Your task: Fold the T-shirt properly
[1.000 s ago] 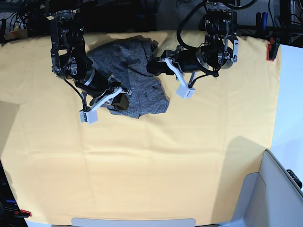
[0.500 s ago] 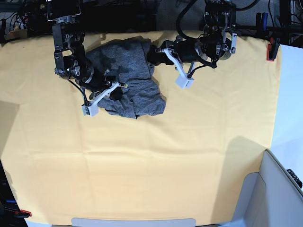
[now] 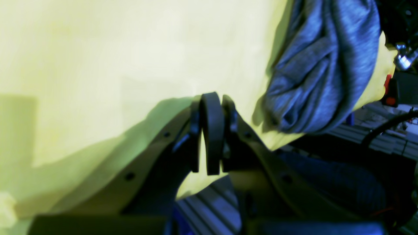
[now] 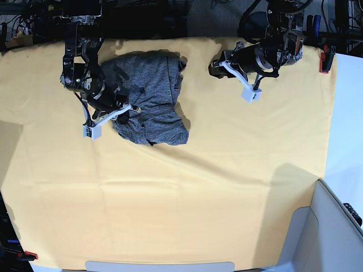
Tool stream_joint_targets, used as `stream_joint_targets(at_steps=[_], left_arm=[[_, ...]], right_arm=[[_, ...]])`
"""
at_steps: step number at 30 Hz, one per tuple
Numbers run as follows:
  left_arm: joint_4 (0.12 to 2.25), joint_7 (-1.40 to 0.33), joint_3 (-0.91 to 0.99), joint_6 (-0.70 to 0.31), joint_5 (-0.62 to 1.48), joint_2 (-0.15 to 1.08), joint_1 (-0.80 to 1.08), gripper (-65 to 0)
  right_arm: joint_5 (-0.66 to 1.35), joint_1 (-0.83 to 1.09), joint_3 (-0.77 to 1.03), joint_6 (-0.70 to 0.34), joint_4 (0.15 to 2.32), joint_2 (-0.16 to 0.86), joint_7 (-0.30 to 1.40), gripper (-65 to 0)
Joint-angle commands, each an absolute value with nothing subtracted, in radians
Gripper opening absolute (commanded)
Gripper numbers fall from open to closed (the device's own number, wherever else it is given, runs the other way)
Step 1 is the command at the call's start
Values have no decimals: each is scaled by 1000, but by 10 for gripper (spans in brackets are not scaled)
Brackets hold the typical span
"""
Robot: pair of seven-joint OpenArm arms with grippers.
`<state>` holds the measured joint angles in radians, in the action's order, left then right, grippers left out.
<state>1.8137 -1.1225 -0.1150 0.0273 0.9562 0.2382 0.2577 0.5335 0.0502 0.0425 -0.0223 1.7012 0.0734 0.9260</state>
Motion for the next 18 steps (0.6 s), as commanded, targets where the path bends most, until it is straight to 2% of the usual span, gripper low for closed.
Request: stream_joint_targets(at_steps=[1, 8, 13, 18], left_arm=[[1856, -1115, -111, 22, 981, 242, 251, -639], [1948, -1115, -116, 19, 984, 240, 249, -639], [1972, -1124, -145, 19, 1000, 236, 249, -637], [1969, -1204, -268, 19, 1090, 236, 194, -637]], right_arm=[[542, 42, 45, -30, 1758, 77, 906, -650], [542, 24, 44, -44, 1951, 82, 906, -650], [544, -8, -33, -229, 1903, 77, 932, -650], [544, -81, -120, -265, 1778, 73, 1046, -650]])
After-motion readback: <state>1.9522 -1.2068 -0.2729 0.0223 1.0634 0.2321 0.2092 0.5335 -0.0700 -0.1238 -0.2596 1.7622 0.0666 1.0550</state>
